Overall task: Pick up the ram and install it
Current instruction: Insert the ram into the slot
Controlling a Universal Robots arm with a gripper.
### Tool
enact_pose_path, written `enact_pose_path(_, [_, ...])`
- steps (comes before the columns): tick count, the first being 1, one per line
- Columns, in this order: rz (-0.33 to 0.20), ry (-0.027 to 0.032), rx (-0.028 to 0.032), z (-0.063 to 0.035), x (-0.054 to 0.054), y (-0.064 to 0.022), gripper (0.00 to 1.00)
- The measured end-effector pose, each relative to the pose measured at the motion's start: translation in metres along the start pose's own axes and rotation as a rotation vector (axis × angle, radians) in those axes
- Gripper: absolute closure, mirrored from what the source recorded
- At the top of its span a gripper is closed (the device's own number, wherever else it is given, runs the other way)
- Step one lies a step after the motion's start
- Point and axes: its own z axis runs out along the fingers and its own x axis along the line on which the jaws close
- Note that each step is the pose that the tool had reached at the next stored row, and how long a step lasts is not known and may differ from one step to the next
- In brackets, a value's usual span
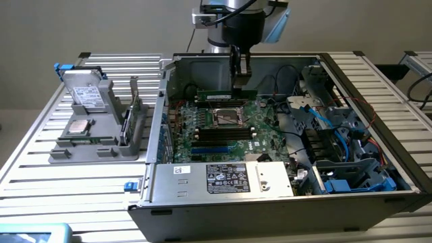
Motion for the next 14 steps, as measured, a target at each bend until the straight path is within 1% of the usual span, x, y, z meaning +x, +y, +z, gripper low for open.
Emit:
enact_pose_path(9, [0.001,0.0006,-0.0001,0.0163,-0.001,-0.0015,0.87])
enact_pose_path(12, [0.002,0.0032,0.0000,0.0205,-0.001,-0.0024,0.87])
enact_pose_path(14, [0.002,0.0062,0.0001,0.0225,0.000,-0.0030,0.87])
